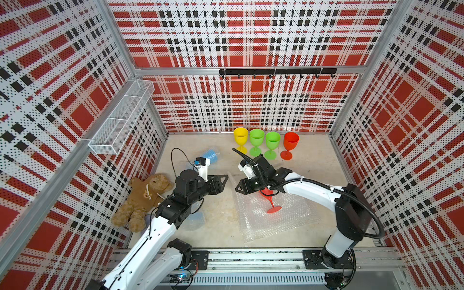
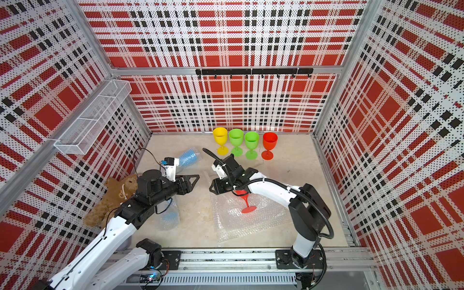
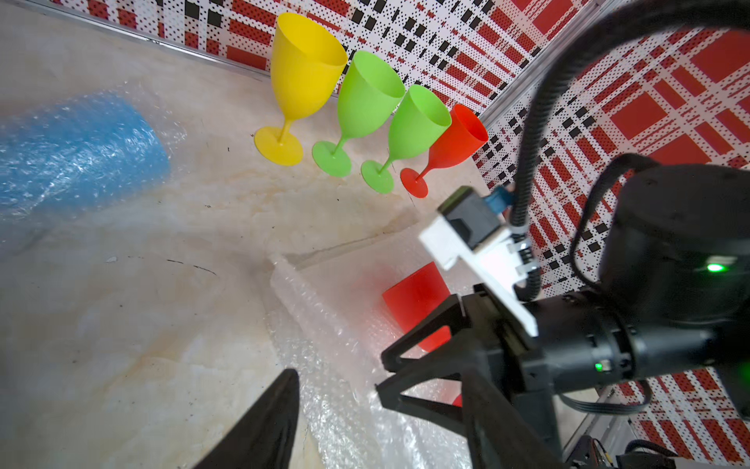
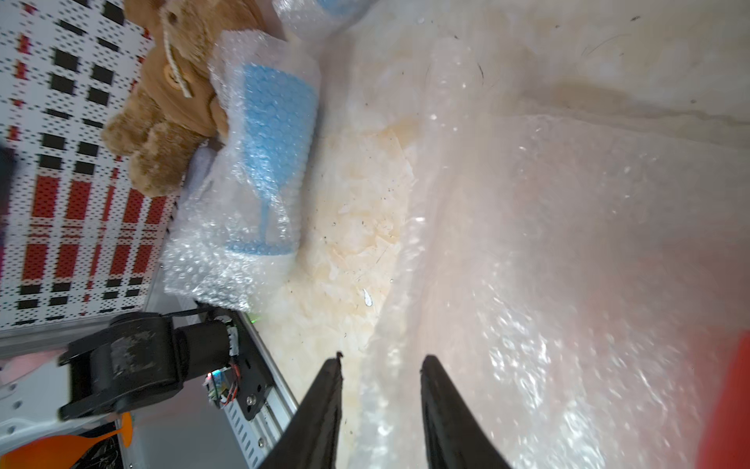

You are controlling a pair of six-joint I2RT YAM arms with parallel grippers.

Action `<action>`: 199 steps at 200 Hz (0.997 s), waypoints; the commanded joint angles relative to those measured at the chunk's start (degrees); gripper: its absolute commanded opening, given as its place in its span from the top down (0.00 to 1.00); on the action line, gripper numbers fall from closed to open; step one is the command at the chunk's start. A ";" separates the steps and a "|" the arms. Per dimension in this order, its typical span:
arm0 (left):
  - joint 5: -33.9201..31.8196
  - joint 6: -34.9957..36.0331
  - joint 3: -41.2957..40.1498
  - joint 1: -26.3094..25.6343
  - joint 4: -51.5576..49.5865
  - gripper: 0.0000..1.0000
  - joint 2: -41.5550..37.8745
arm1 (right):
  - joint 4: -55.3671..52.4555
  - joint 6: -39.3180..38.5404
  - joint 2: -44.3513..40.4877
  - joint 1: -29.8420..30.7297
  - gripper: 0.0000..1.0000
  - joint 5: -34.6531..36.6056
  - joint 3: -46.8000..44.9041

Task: Unpack wine glasses from bubble wrap
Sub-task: Unwrap the bubble wrap.

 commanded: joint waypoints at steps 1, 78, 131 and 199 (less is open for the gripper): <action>-1.87 1.89 0.76 0.36 -1.05 0.35 -1.20 | 1.30 2.53 4.49 0.90 0.64 4.10 0.39; -2.00 2.53 0.24 0.36 0.42 0.35 -1.36 | -16.32 -4.25 6.12 2.57 0.54 13.44 16.70; -2.10 2.16 -2.05 0.07 2.11 0.36 -2.36 | -45.62 -13.40 7.96 0.75 0.09 24.57 33.41; -3.05 2.00 -2.50 -5.04 2.13 0.37 -1.74 | -58.45 -16.02 12.50 -9.15 0.00 22.84 37.26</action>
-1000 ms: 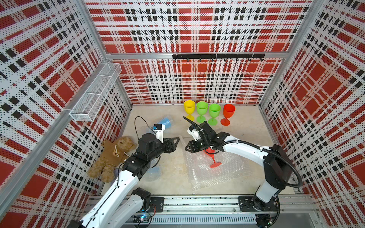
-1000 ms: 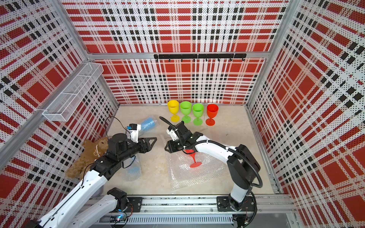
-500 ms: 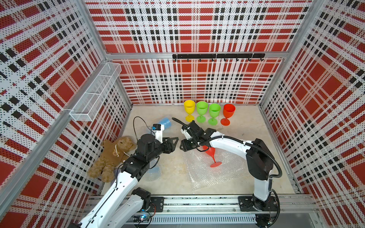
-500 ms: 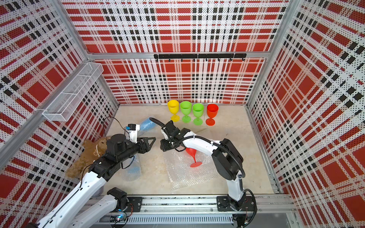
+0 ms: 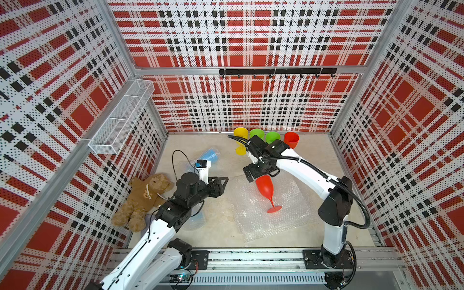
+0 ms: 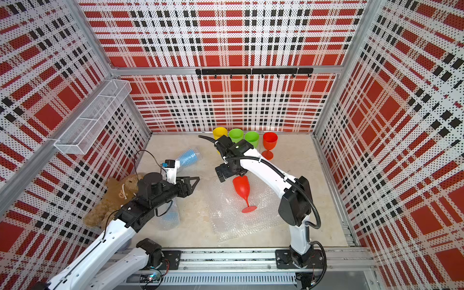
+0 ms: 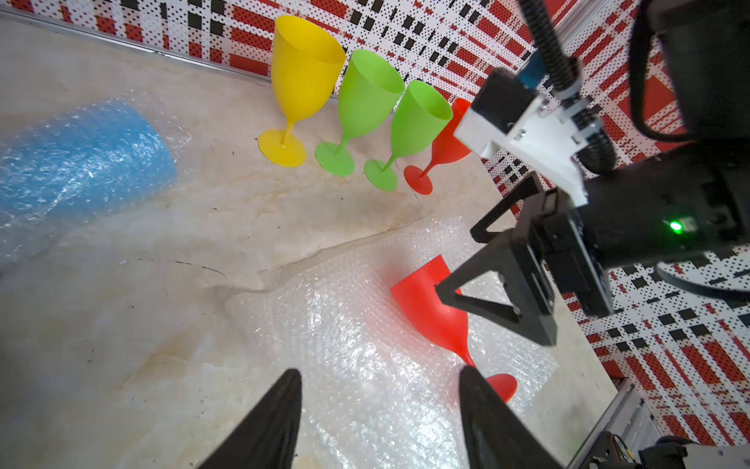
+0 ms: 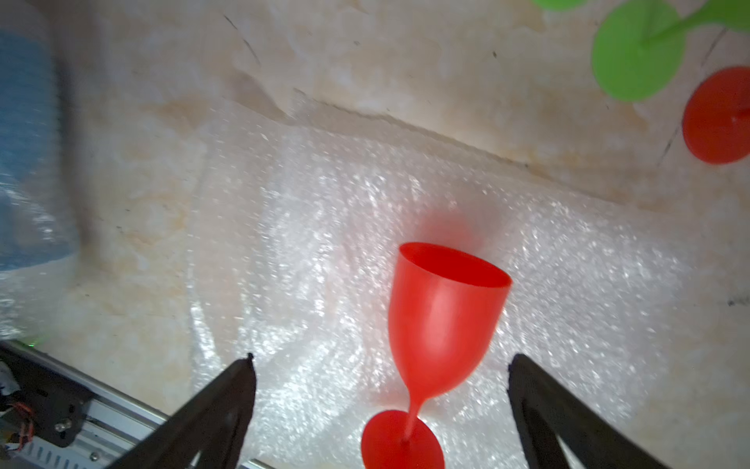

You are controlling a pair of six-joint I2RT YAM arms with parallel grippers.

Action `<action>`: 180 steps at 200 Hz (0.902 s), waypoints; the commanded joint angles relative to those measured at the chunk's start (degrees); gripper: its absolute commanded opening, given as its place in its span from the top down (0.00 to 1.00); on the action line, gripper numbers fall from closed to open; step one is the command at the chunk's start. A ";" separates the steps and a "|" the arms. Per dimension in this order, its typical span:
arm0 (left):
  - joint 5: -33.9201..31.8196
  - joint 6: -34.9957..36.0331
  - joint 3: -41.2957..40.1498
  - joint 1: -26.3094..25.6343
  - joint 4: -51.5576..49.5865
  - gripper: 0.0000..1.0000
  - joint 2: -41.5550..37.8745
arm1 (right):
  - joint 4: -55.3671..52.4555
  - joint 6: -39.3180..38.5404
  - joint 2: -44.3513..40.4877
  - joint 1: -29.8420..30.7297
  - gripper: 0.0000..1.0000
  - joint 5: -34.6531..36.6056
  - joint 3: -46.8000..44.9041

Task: Unpack wine glasses from bubble wrap
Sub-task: Unwrap the bubble wrap, then pick up the wine glass from the bubble wrap.

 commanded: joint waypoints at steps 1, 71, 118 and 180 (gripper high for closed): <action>-0.74 0.67 -0.71 -1.90 1.34 0.37 -0.16 | -7.72 -2.33 2.72 -2.86 0.00 -1.51 0.68; -1.49 0.67 -0.88 -3.50 1.42 0.37 -1.75 | -7.76 -3.30 12.07 -6.58 0.00 -6.15 0.28; -1.88 0.67 -0.88 -3.64 1.42 0.36 -2.10 | -6.94 -3.74 18.33 -7.55 0.00 -9.72 2.08; -2.15 0.61 -0.88 -3.38 1.33 0.37 -1.63 | -7.00 -3.48 19.05 -7.56 0.14 -8.95 3.49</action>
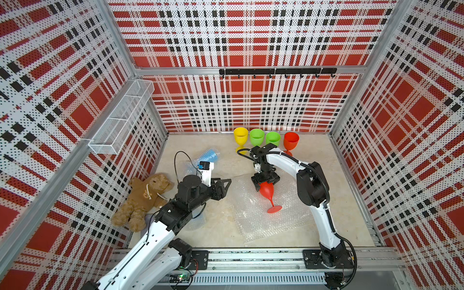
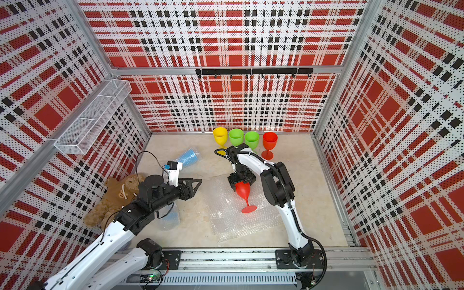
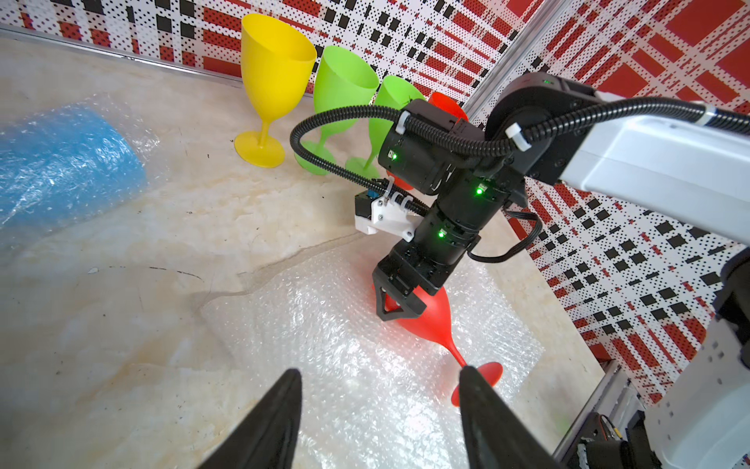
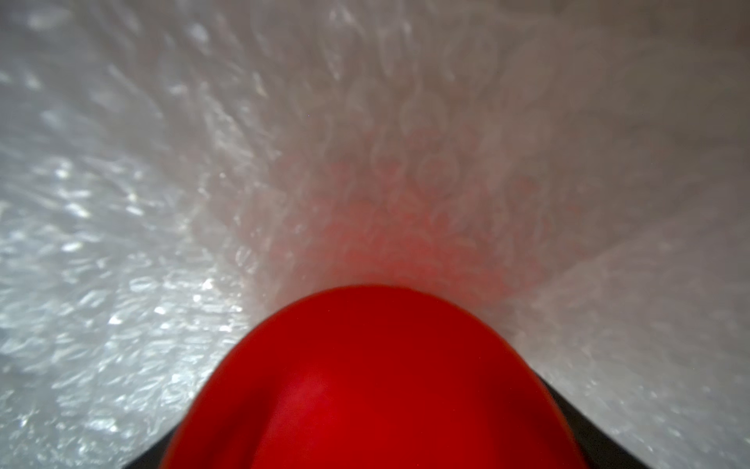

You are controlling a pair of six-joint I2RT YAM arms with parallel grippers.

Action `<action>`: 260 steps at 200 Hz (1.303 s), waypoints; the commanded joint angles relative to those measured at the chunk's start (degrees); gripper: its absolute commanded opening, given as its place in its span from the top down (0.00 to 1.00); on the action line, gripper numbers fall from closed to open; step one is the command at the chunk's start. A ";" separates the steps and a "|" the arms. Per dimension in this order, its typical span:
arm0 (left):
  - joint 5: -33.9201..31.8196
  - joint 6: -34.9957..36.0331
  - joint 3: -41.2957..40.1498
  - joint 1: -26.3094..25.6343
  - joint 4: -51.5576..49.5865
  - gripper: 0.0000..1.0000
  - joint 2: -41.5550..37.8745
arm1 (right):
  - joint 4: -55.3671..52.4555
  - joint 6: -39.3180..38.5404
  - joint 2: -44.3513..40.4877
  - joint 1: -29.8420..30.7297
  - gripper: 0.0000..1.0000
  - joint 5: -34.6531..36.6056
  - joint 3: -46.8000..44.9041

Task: Unpack wine glasses from bubble wrap
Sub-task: Pick up the wine glass from the bubble wrap, then place the wine glass at the center of the board.

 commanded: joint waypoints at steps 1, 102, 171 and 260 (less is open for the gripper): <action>-0.64 0.64 -0.64 -0.03 1.18 0.37 -0.21 | -0.91 -0.33 -0.77 -0.28 0.15 -0.07 1.47; -0.96 0.66 -0.64 1.06 1.22 0.37 0.41 | 13.94 1.04 -21.73 -0.42 0.23 2.06 -2.32; -1.29 0.41 -0.90 2.13 1.57 0.37 -0.30 | 73.57 -2.62 -45.04 -0.44 0.42 0.28 -38.04; -2.87 0.32 -0.91 2.25 1.40 0.37 0.15 | 137.26 -15.02 -27.49 -0.41 0.48 -11.37 -52.29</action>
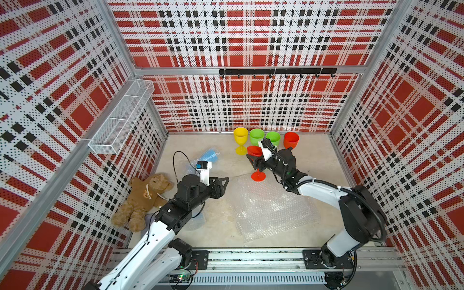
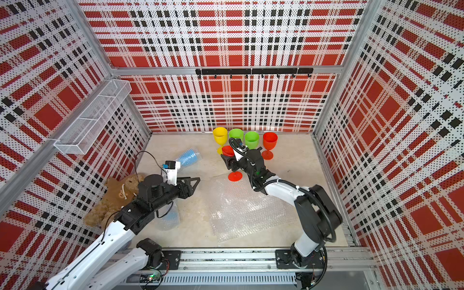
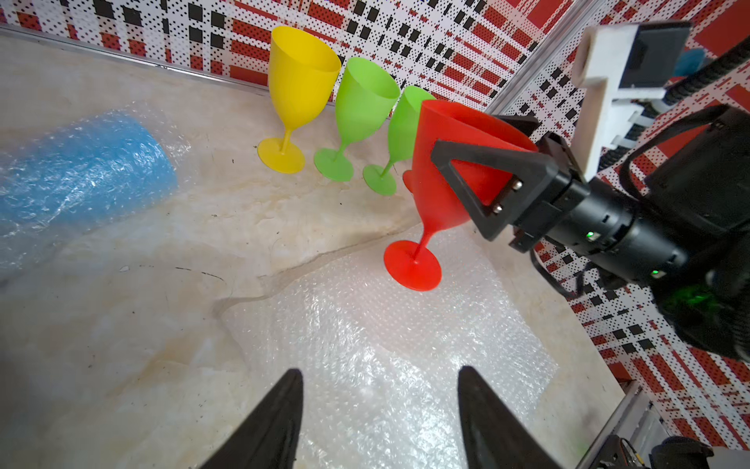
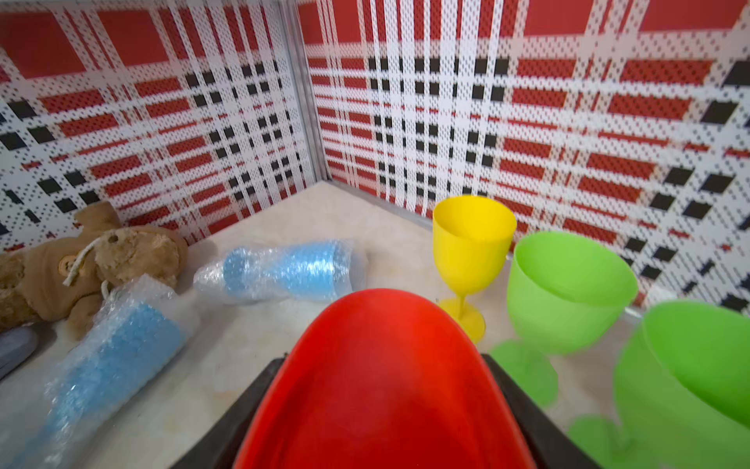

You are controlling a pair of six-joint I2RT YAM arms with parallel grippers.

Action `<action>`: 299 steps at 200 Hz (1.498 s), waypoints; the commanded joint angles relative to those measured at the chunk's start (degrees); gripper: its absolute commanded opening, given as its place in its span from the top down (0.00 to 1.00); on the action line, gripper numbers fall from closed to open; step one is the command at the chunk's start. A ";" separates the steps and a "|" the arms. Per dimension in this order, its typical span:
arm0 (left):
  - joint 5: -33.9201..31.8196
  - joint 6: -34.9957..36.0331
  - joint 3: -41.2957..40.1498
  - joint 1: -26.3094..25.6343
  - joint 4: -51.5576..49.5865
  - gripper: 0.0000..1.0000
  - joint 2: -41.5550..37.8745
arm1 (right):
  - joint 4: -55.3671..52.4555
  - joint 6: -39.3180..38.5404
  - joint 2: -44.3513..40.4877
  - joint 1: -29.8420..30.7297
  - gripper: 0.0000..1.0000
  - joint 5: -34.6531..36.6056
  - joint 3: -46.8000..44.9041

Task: Unpack wine glasses from bubble wrap
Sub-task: Place the wine glass at the center of the board.

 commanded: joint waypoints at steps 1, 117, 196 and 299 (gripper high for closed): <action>-1.06 0.36 -0.58 0.43 1.07 0.37 -0.01 | 21.50 -4.22 6.91 -0.12 0.48 -5.44 3.43; -1.41 0.36 -0.58 0.43 0.98 0.37 1.60 | 29.39 -3.27 35.84 -1.44 0.42 -16.77 27.19; -1.34 0.45 -0.58 0.85 0.98 0.37 2.50 | 21.84 -2.55 45.78 -1.91 0.39 -18.43 40.34; 0.06 0.53 -0.67 2.79 1.18 0.37 3.54 | 8.21 -6.14 48.12 -2.62 0.34 -21.59 50.27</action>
